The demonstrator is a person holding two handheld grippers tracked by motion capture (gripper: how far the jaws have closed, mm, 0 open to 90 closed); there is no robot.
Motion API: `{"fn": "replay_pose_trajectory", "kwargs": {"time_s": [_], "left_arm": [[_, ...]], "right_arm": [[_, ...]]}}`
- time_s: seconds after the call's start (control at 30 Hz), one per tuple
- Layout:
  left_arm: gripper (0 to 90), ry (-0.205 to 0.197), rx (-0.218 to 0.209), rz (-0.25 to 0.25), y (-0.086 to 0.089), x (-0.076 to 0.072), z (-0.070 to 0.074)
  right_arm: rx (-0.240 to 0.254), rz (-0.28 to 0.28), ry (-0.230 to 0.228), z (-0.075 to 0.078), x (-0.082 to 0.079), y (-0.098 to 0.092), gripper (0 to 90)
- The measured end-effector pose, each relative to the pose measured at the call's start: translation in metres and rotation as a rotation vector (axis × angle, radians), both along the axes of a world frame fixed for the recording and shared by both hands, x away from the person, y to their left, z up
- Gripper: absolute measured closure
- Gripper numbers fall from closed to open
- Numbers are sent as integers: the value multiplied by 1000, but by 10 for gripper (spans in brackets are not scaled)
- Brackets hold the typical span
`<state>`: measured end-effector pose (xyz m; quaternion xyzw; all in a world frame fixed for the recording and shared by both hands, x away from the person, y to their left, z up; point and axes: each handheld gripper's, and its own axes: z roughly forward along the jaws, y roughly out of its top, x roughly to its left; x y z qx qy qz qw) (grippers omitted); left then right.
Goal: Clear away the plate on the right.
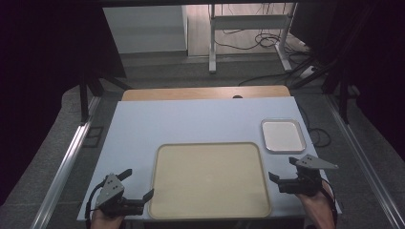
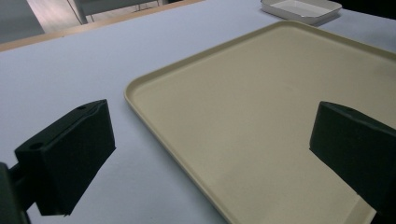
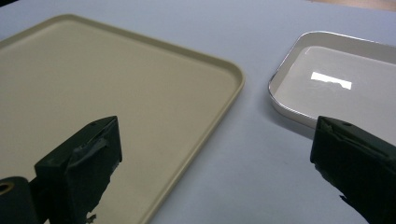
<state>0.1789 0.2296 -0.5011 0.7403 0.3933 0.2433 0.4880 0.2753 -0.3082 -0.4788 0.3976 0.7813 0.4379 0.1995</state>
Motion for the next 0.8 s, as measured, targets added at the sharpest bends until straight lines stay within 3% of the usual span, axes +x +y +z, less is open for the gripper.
{"fn": "replay_pose_trajectory", "kwargs": {"time_s": [0.27, 0.57, 0.8], "left_arm": [[0, 0, 2, -4, 0, 0, 0], [0, 0, 3, -4, 0, 0, 0], [0, 1, 3, -5, 0, 0, 0]], "right_arm": [[13, -26, -10, -1, 12, -6, 17], [-15, -69, -25, -1, 29, -15, 17], [-7, -83, -26, 1, 38, -21, 17]]}}
